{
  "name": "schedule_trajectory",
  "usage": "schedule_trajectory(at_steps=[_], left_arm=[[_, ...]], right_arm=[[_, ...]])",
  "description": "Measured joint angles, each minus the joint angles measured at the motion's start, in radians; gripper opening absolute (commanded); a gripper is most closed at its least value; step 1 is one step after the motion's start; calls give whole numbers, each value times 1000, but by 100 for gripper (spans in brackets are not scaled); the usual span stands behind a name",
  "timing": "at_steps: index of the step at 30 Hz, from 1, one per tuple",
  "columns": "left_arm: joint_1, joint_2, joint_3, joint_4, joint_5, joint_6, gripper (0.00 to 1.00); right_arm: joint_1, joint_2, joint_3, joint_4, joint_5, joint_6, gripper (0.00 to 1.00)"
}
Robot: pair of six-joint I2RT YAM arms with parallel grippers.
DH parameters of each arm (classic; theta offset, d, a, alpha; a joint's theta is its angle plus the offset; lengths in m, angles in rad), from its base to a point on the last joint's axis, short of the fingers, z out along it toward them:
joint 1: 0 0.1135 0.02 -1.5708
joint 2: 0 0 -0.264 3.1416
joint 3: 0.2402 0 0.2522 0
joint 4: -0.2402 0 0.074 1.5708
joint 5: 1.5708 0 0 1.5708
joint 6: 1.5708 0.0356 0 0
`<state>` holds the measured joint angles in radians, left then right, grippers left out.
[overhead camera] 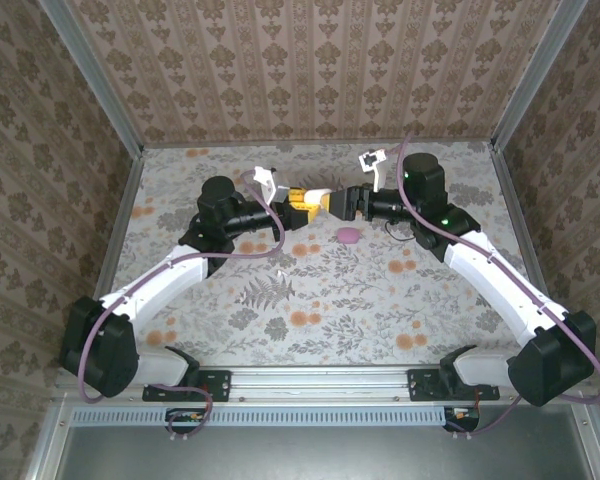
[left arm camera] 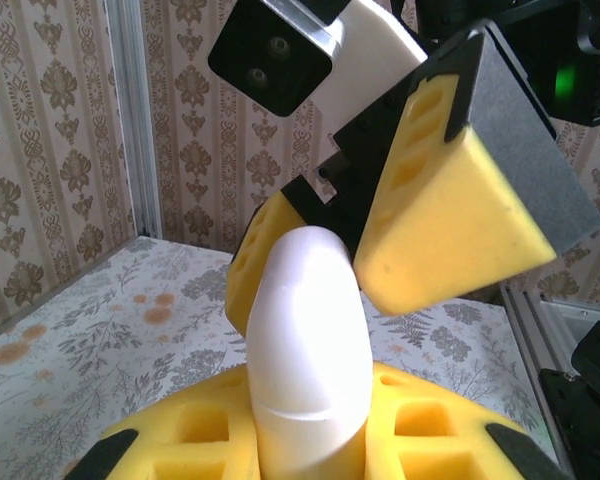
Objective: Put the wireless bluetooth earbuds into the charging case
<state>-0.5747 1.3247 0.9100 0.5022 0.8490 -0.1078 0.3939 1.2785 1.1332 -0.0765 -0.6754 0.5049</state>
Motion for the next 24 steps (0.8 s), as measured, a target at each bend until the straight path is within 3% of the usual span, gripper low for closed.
schedule_trajectory(at_steps=[24], left_arm=[[-8,-36,-4,-48,16,35,10]], right_arm=[[-6,15,45,2,71,58,78]])
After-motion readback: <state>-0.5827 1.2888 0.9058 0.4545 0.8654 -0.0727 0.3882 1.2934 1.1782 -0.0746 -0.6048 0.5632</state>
